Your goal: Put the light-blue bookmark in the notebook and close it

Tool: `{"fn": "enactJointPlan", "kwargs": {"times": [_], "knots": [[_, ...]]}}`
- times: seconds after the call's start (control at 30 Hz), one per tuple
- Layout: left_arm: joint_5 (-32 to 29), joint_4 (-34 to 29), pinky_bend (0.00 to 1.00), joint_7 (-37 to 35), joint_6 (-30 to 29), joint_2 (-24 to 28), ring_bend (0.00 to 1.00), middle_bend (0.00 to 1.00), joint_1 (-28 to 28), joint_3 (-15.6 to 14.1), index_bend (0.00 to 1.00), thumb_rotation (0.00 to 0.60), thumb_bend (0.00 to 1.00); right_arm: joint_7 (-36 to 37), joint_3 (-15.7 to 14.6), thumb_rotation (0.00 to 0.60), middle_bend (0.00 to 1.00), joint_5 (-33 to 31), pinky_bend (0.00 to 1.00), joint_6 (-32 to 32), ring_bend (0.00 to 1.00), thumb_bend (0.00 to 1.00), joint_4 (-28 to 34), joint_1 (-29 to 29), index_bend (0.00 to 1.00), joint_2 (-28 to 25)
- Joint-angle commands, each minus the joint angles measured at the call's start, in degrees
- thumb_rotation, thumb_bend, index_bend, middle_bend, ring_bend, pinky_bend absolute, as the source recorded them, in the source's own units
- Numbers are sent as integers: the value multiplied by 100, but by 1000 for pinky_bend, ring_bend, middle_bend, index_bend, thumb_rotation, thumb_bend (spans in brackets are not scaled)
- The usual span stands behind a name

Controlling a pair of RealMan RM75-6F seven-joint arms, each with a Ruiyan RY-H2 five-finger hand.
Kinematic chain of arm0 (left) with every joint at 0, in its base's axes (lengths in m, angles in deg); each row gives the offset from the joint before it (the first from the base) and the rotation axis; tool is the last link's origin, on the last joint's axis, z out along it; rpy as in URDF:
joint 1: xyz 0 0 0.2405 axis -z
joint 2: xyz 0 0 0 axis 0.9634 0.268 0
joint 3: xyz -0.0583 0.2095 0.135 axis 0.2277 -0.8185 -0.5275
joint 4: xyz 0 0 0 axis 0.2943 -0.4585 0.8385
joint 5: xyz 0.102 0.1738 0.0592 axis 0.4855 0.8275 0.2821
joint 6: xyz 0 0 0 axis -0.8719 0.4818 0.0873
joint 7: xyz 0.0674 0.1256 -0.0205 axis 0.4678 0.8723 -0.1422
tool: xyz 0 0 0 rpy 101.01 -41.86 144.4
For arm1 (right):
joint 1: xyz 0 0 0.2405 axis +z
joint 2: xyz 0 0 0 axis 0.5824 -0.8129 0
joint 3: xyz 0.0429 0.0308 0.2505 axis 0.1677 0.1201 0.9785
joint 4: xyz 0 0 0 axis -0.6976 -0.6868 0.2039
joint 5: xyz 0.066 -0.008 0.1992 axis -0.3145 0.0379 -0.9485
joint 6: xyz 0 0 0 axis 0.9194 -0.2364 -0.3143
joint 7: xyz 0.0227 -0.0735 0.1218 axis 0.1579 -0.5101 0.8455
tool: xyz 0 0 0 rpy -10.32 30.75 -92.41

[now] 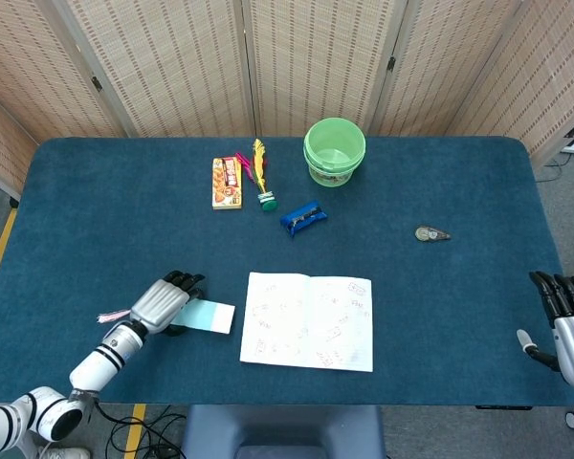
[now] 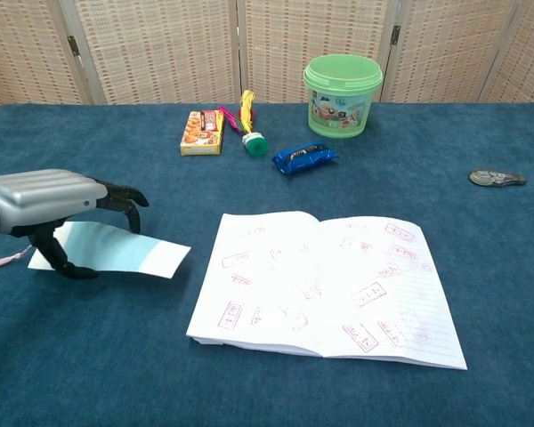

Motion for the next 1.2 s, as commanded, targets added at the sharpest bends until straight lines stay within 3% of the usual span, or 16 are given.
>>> {"fn": "enactJointPlan", "kwargs": {"times": [0.03, 0.3, 0.57, 1.2], "knots": [[268, -110, 169, -113, -112, 121, 153, 126, 38, -5, 355, 600, 258, -4, 3, 600, 103, 8, 90, 2, 77, 207, 2, 5, 0, -6], [1022, -405, 169, -272, -206, 374, 153, 126, 316, -28, 361, 600, 258, -29, -6, 600, 103, 67, 90, 39, 77, 207, 48, 0, 0, -53], [1430, -593, 169, -320, 52, 412, 153, 126, 889, 221, 363, 600, 258, -77, -29, 600, 103, 128, 90, 113, 77, 207, 130, -38, 0, -129], [380, 196, 168, -9, 980, -339, 153, 126, 2136, 1219, 367, 600, 258, -173, -36, 600, 103, 184, 90, 153, 77, 207, 258, -57, 0, -225]]}}
